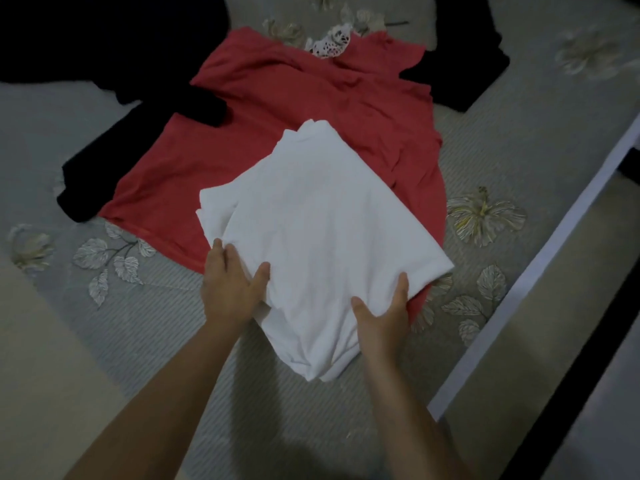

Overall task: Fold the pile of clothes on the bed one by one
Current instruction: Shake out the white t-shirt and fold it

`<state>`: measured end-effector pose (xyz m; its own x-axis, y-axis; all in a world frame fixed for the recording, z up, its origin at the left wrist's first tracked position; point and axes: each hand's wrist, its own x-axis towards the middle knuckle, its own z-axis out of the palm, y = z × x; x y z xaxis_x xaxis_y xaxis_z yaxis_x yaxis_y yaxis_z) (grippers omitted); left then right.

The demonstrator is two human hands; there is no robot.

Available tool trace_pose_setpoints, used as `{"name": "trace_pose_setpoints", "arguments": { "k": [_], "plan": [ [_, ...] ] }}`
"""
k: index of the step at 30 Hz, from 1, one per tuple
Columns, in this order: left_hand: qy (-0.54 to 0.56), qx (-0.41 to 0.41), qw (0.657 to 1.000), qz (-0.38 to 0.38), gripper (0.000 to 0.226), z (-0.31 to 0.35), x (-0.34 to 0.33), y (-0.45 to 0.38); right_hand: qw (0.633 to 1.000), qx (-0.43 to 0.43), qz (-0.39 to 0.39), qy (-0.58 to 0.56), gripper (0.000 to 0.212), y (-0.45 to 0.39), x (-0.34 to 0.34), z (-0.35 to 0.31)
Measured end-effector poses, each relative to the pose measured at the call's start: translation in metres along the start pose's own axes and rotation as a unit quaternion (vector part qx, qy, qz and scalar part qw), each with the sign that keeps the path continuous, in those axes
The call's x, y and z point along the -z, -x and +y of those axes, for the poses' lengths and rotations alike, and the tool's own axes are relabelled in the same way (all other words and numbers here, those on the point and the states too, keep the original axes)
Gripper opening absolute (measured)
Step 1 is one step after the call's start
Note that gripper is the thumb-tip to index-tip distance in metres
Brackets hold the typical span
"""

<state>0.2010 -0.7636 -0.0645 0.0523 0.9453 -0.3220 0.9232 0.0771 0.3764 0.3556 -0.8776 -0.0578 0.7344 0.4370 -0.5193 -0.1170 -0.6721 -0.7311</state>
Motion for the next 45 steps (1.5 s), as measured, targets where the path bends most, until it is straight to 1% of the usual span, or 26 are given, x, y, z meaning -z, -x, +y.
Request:
{"name": "trace_pose_setpoints", "arguments": {
  "k": [3, 5, 7, 9, 11, 13, 16, 17, 20, 23, 25, 29, 32, 34, 37, 39, 42, 45],
  "plan": [
    [-0.048, 0.003, 0.999, 0.008, 0.069, 0.005, 0.003, 0.002, 0.999, 0.033, -0.002, 0.025, 0.073, -0.001, 0.007, -0.004],
    [-0.050, 0.006, 0.999, 0.016, 0.067, 0.011, 0.008, 0.004, 0.997, 0.072, -0.018, 0.027, 0.069, 0.002, 0.018, -0.010],
    [-0.037, -0.015, 0.998, 0.041, 0.067, 0.017, 0.014, 0.001, 0.989, 0.137, -0.034, 0.046, 0.069, 0.001, 0.038, -0.019],
    [-0.035, -0.053, 0.996, 0.061, 0.070, 0.026, 0.023, -0.014, 0.974, 0.206, -0.045, 0.080, 0.073, -0.011, 0.069, -0.031],
    [-0.034, -0.074, 0.995, 0.049, 0.075, 0.037, 0.029, -0.036, 0.960, 0.248, -0.072, 0.111, 0.075, -0.034, 0.103, -0.039],
    [-0.003, -0.084, 0.996, 0.004, 0.078, 0.052, 0.024, -0.050, 0.958, 0.238, -0.088, 0.133, 0.075, -0.060, 0.132, -0.036],
    [0.047, -0.076, 0.989, -0.117, 0.088, 0.068, 0.001, -0.048, 0.976, 0.146, -0.097, 0.126, 0.076, -0.092, 0.147, -0.016],
    [0.055, -0.071, 0.986, -0.138, 0.090, 0.070, -0.008, -0.046, 0.978, 0.128, -0.103, 0.128, 0.076, -0.099, 0.145, -0.009],
    [0.108, -0.037, 0.982, -0.150, 0.098, 0.072, -0.015, -0.052, 0.980, 0.122, -0.112, 0.112, 0.079, -0.111, 0.128, 0.003],
    [0.195, -0.036, 0.955, -0.221, 0.104, 0.071, -0.013, -0.059, 0.985, 0.111, -0.122, 0.053, 0.086, -0.118, 0.121, 0.005],
    [0.216, -0.050, 0.942, -0.253, 0.107, 0.072, -0.012, -0.055, 0.986, 0.100, -0.126, 0.037, 0.087, -0.123, 0.121, 0.008],
    [0.241, -0.070, 0.932, -0.263, 0.110, 0.076, -0.018, -0.047, 0.985, 0.071, -0.156, 0.028, 0.090, -0.127, 0.120, 0.006],
    [0.256, -0.074, 0.931, -0.250, 0.112, 0.083, -0.019, -0.039, 0.987, 0.056, -0.143, 0.047, 0.093, -0.128, 0.120, 0.001],
    [0.285, -0.066, 0.926, -0.240, 0.111, 0.087, -0.018, -0.031, 0.988, 0.050, -0.126, 0.077, 0.095, -0.127, 0.124, -0.006],
    [0.315, -0.052, 0.924, -0.212, 0.109, 0.095, -0.011, -0.019, 0.982, 0.080, -0.120, 0.119, 0.099, -0.125, 0.133, -0.021],
    [0.316, -0.065, 0.927, -0.193, 0.108, 0.112, 0.001, -0.015, 0.978, 0.106, -0.122, 0.133, 0.101, -0.125, 0.147, -0.041],
    [0.296, -0.103, 0.935, -0.169, 0.107, 0.152, 0.026, -0.016, 0.973, 0.144, -0.120, 0.136, 0.101, -0.130, 0.173, -0.081],
    [0.268, -0.130, 0.943, -0.149, 0.104, 0.207, 0.045, -0.027, 0.972, 0.178, -0.102, 0.113, 0.100, -0.146, 0.208, -0.118]
  ]
}}
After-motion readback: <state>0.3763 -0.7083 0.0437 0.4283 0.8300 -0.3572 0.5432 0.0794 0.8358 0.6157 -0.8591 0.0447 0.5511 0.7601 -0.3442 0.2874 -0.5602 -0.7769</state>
